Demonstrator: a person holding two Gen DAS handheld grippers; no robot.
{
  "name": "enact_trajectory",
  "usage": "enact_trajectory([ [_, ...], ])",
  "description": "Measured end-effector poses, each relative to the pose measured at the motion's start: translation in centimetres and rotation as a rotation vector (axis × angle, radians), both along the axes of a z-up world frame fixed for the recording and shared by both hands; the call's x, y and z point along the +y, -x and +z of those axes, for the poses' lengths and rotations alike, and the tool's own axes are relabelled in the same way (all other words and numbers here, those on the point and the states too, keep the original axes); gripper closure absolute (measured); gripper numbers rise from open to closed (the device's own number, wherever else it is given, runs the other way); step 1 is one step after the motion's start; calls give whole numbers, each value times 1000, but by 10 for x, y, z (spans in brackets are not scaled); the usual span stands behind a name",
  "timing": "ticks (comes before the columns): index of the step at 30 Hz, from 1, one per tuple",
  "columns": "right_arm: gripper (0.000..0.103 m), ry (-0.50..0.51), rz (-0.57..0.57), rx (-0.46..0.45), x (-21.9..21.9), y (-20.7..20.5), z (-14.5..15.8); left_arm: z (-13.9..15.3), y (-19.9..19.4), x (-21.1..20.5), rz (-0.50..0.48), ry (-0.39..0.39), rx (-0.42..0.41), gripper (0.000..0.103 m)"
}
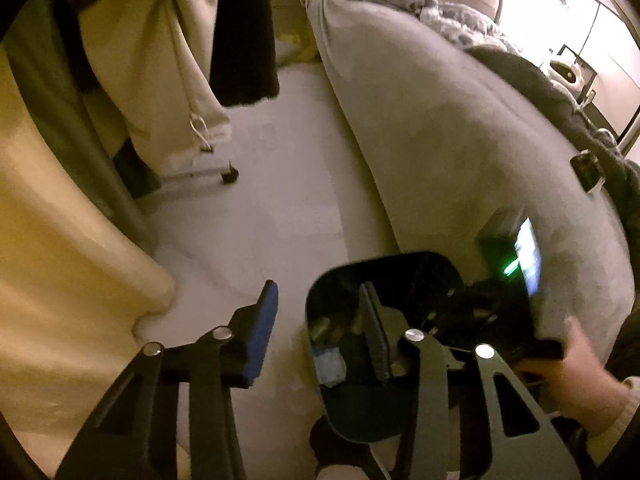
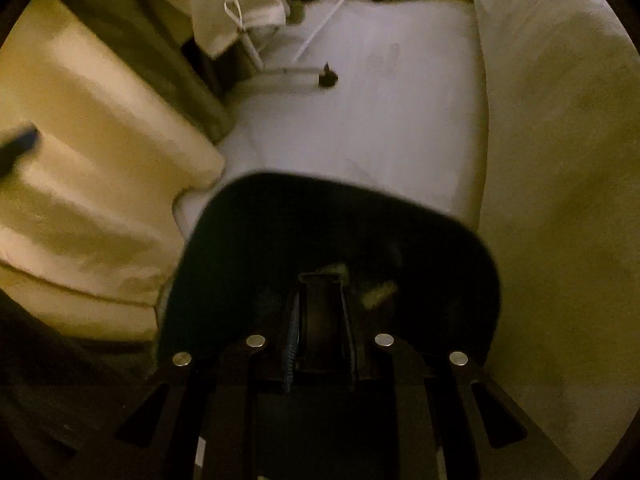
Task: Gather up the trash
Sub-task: 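Open the right gripper to drop the black strip into the bin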
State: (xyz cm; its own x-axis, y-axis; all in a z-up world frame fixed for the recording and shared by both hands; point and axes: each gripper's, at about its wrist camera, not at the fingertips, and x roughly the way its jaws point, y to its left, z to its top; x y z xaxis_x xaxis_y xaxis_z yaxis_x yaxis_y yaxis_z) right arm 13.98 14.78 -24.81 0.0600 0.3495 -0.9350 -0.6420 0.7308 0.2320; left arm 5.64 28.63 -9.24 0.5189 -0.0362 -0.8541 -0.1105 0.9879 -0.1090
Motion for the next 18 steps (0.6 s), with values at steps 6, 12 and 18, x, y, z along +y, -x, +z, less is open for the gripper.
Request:
enact_trajectory([
  [6, 83, 93, 47, 11, 5, 8, -21, 31, -1, -3, -15, 15, -74, 62],
  [12, 83, 176, 107, 9, 10, 20, -36, 54, -6, -9, -34, 29, -141, 62],
  [18, 59, 215, 99, -10, 4, 18, -39, 68, -17, -17, -76, 53, -191, 59],
])
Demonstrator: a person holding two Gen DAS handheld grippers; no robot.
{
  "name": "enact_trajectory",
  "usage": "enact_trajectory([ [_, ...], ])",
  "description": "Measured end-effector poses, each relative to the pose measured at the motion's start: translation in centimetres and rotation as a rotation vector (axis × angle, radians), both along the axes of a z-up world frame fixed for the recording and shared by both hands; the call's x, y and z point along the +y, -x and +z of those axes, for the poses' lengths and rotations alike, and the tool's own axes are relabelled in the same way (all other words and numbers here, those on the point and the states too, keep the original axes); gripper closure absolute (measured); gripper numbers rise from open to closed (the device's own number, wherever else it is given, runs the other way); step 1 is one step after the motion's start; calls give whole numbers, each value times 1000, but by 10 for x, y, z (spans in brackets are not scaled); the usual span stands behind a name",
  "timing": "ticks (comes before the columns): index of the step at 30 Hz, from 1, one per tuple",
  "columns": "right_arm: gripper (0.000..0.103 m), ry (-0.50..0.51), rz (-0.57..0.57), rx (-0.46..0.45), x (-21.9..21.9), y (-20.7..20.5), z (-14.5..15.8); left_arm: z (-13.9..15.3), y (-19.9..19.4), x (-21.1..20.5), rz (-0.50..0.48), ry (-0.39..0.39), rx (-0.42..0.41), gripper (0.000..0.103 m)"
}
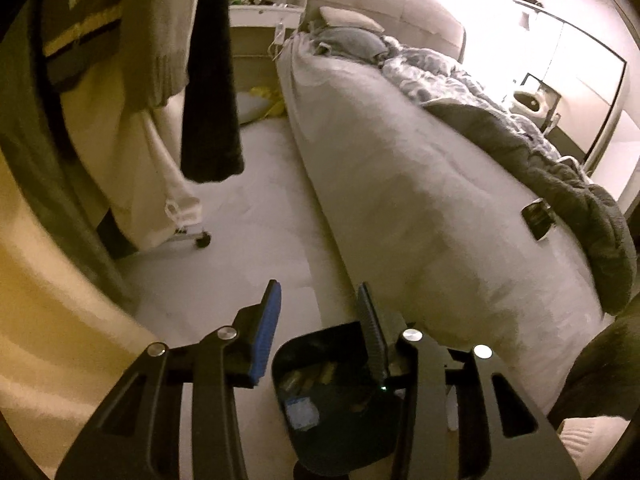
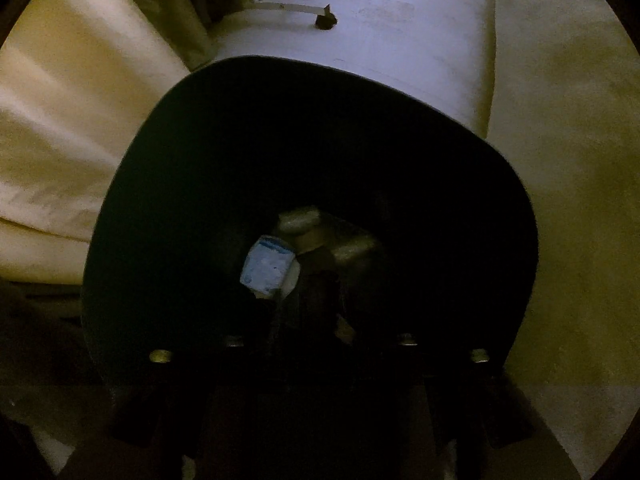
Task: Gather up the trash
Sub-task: 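Open the right gripper to drop the black strip into the bin, then move both grippers back over the bed toward the dark pouch and white cloth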
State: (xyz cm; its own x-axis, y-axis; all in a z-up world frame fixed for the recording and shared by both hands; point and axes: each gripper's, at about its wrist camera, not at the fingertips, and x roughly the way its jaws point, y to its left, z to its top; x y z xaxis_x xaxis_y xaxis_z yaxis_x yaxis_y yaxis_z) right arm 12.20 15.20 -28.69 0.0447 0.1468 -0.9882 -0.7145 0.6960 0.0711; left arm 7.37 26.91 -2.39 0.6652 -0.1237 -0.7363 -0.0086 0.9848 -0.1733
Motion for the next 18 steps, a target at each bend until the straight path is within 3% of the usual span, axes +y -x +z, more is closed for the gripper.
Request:
enact_trajectory([
  [9, 51, -17, 9, -16, -4, 1, 9, 26, -10, -19, -44, -42, -84, 55],
  [18, 42, -140, -32, -118, -17, -2, 65, 50, -21, -34, -35, -39, -152, 36],
])
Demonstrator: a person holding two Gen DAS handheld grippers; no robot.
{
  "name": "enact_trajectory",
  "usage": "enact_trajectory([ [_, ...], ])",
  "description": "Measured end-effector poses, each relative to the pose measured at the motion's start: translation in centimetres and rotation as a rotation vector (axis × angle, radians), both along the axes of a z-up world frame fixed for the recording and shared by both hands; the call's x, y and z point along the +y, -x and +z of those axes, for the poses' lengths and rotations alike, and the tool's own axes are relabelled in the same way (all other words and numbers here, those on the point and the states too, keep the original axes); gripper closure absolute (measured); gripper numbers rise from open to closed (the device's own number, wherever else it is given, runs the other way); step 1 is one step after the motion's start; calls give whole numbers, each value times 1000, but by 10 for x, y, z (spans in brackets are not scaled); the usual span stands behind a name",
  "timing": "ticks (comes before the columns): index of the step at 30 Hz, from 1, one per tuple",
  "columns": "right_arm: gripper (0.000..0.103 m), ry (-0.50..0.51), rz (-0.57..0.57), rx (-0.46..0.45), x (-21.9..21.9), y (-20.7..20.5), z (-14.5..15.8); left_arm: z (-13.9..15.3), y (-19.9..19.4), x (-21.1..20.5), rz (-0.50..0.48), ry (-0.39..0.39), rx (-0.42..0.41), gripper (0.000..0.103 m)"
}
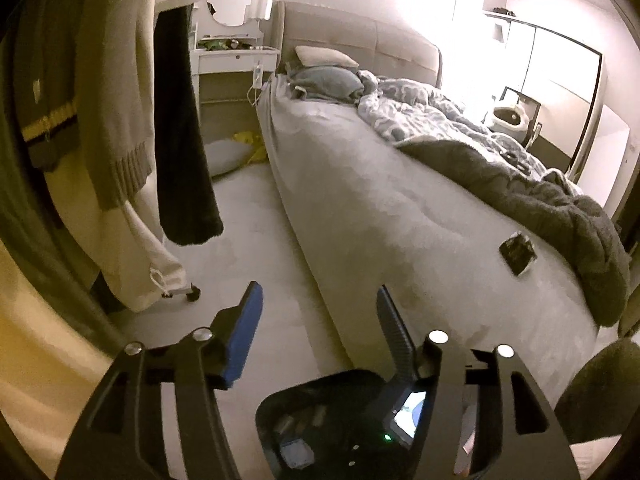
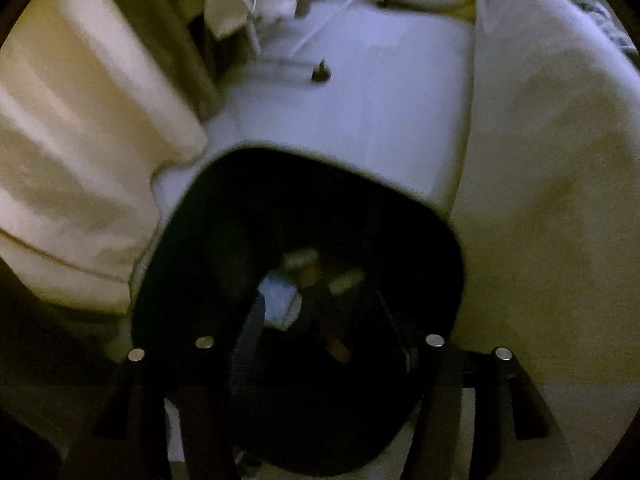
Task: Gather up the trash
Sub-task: 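Move both grippers back over the bed toward the dark pouch and white cloth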
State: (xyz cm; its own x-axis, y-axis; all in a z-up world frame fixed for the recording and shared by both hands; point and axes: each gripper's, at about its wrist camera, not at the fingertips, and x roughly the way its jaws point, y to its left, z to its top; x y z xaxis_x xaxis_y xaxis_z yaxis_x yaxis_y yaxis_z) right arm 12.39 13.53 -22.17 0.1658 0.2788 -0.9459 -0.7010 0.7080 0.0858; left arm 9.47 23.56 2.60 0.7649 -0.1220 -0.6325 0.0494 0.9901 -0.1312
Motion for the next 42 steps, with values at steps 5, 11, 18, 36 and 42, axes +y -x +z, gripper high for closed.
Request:
enact_trajectory([
  [5, 33, -78, -48, -91, -19, -6, 42, 15, -8, -14, -10, 27, -50, 25],
  [11, 29, -135, -120, -166, -55, -19, 83, 35, -16, -44, -65, 44, -108, 16],
  [18, 19, -110, -159, -295, -109, -26, 130, 43, -39, -75, -109, 119, -125, 10],
  [36, 10, -139, -357, -464, -308, -87, 202, 27, -71, -178, -228, 49, -115, 4],
  [42, 9, -198, -433, -461, -358, -114, 198, 7, -90, -222, -283, 22, -76, 4],
])
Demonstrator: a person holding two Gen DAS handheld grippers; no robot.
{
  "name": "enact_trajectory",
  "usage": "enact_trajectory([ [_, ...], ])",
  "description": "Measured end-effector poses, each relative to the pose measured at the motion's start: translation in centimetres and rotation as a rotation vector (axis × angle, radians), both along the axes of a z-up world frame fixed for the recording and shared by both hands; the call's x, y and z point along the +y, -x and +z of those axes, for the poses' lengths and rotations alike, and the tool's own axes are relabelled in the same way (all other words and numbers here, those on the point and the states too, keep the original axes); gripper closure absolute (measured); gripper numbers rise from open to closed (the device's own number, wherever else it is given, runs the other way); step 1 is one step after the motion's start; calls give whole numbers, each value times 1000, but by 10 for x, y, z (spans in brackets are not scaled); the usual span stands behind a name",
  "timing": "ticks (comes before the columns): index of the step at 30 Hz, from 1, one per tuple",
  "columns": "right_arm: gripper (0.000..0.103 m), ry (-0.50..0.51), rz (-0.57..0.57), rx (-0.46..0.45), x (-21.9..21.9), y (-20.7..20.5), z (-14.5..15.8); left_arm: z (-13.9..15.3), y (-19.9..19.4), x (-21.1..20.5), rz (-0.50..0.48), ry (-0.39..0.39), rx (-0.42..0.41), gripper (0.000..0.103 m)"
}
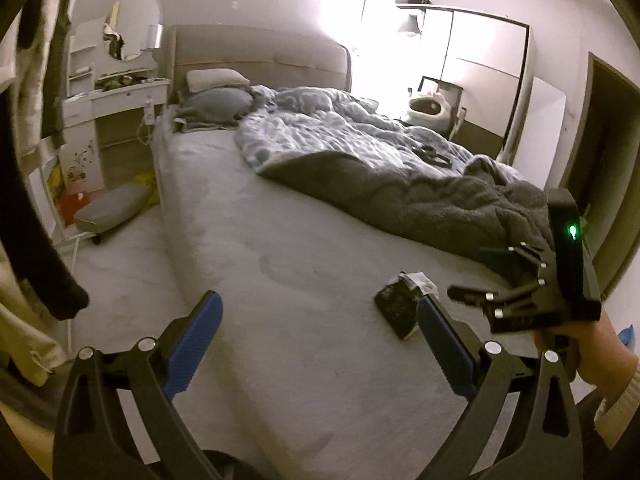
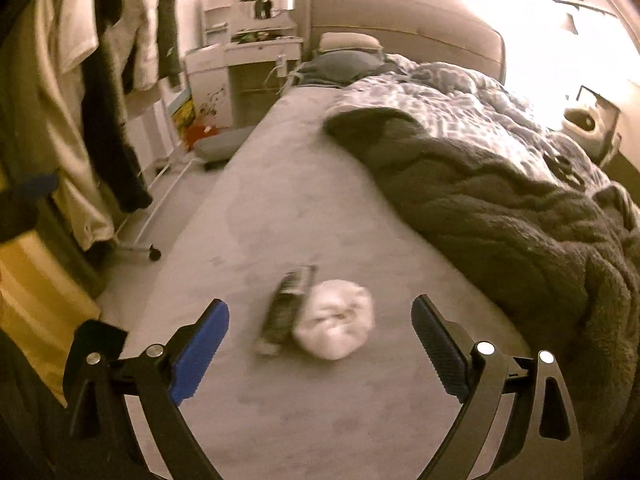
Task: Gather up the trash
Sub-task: 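Move both grippers back over the bed toward the dark pouch and white cloth, then grasp the dark printed pouch with the left gripper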
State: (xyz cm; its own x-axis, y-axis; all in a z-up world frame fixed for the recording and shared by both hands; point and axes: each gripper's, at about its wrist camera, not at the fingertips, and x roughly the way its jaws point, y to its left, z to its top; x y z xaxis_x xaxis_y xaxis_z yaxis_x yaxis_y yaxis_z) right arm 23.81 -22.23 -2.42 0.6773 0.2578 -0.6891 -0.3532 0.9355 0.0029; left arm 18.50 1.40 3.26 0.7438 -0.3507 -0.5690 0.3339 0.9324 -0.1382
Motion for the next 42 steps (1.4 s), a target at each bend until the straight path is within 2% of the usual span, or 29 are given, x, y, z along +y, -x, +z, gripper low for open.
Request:
enact_trajectory([
  [4, 9, -55, -39, 25, -25, -15, -8, -9, -9, -24, -33, -21, 1, 4],
  [10, 9, -102, -24, 66, -40, -29, -18, -18, -24, -62, -91, -21, 5, 4],
  [13, 9, -115, -27, 84, -46, -34, -23, -27, -31, -79, -116, -60, 10, 4],
  [17, 9, -125, -28, 87, -55, -34, -25, -50, -40, -91, -122, -69, 77, 4],
  [20, 9, -161, -33, 105, -66, -36, -30, -64, -44, -101, -129, -103, 89, 6],
  [26, 9, -195, -40, 149, -75, -49, -48, -84, -45, -121, -172, -137, 119, 20],
  [32, 9, -224, -30, 173, -71, -56, -59, -96, -54, -137, -181, -116, 153, 29],
  [35, 9, -234, -24, 176, -68, -58, -60, -97, -58, -142, -176, -101, 161, 30],
  [39, 9, -240, -25, 170, -68, -58, -58, -104, -68, -142, -156, -102, 186, 42],
  [42, 9, -242, -35, 165, -69, -61, -58, -108, -72, -140, -153, -93, 203, 46],
])
